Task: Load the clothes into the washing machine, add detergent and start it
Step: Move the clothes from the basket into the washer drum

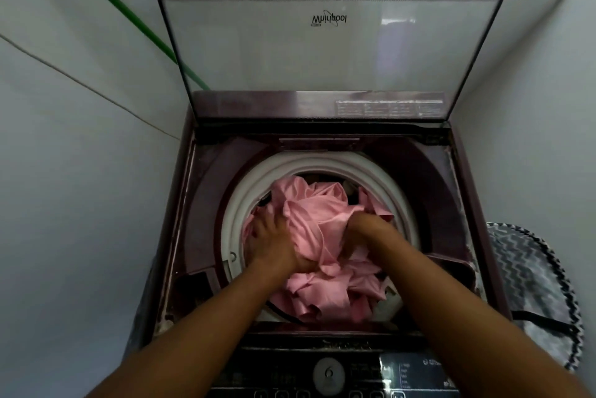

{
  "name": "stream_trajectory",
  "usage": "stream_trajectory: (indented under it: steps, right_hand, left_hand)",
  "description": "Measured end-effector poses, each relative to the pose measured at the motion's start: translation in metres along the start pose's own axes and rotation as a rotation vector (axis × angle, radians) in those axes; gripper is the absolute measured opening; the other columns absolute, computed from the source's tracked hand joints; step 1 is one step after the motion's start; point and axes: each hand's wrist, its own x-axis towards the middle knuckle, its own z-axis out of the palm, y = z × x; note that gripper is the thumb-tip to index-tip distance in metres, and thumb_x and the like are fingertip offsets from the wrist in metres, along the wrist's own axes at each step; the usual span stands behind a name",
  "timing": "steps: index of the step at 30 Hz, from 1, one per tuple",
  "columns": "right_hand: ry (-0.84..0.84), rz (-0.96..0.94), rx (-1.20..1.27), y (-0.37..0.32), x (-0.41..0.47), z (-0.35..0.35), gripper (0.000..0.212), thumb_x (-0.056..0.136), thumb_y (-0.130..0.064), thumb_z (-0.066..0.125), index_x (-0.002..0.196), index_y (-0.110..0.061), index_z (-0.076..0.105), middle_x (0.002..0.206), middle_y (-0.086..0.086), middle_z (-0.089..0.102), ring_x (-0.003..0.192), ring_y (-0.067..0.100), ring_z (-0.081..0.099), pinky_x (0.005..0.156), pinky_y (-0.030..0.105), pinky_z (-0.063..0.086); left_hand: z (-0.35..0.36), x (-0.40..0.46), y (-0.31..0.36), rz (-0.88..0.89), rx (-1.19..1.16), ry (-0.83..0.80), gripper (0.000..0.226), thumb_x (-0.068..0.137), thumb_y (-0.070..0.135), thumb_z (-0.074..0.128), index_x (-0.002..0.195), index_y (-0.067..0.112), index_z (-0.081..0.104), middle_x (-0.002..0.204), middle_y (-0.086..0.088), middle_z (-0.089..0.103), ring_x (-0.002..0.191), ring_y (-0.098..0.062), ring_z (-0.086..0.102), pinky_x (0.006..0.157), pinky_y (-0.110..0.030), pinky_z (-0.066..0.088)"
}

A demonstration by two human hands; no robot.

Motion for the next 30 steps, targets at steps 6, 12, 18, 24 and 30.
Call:
stream_trajectory:
  steps: [6, 12, 18, 24, 30]
  right_hand:
    - [0.244, -0.520, -0.141, 0.011, -0.014, 0.019, 0.113, 0.074, -0.040, 0.083, 0.158, -0.013, 0.013, 0.165, 0.006, 0.008, 0.149, 0.021, 0.019, 0.121, 0.030, 0.018]
    - [0.174, -0.238, -0.021, 0.014, -0.073, -0.005, 0.054, 0.082, -0.012, 0.073, 0.132, -0.002, 0.054, 0.132, 0.020, 0.060, 0.121, 0.034, 0.060, 0.092, 0.039, 0.051]
    - [0.751, -0.275, 0.197, 0.009, -0.083, -0.009, 0.035, 0.090, -0.016, 0.050, 0.122, -0.007, 0.058, 0.122, 0.017, 0.064, 0.113, 0.037, 0.061, 0.093, 0.047, 0.049]
    - [0.567, -0.594, -0.289, -0.003, -0.055, 0.039, 0.065, 0.089, -0.026, 0.057, 0.146, -0.003, 0.038, 0.146, 0.016, 0.045, 0.121, 0.036, 0.052, 0.101, 0.040, 0.043]
    - [0.582, -0.549, -0.054, -0.010, -0.066, 0.014, 0.033, 0.094, -0.013, 0.053, 0.125, -0.003, 0.058, 0.124, 0.017, 0.064, 0.112, 0.036, 0.060, 0.105, 0.046, 0.039]
  left_hand:
    - [-0.007, 0.020, 0.011, 0.227, 0.071, -0.060, 0.145, 0.053, 0.063, 0.085, 0.154, 0.035, -0.014, 0.165, -0.003, -0.014, 0.152, -0.035, -0.006, 0.117, -0.064, 0.014]
    - [-0.026, 0.030, 0.012, 0.244, 0.026, -0.134, 0.144, 0.047, 0.067, 0.085, 0.153, 0.037, -0.006, 0.164, -0.005, 0.001, 0.150, -0.038, 0.004, 0.114, -0.063, 0.023]
    - [-0.035, -0.006, 0.026, 0.310, 0.000, 0.193, 0.117, 0.068, 0.056, 0.080, 0.154, 0.046, 0.000, 0.164, -0.004, -0.006, 0.151, -0.037, -0.002, 0.116, -0.064, 0.021]
    - [-0.001, 0.017, 0.003, 0.286, -0.116, -0.035, 0.088, 0.074, 0.057, 0.074, 0.149, 0.052, 0.027, 0.164, 0.001, 0.019, 0.147, -0.036, 0.024, 0.114, -0.048, 0.034]
    - [-0.023, 0.014, 0.014, 0.270, -0.036, -0.003, 0.073, 0.084, 0.064, 0.062, 0.147, 0.056, 0.026, 0.165, 0.005, 0.014, 0.148, -0.039, 0.013, 0.116, -0.062, 0.015]
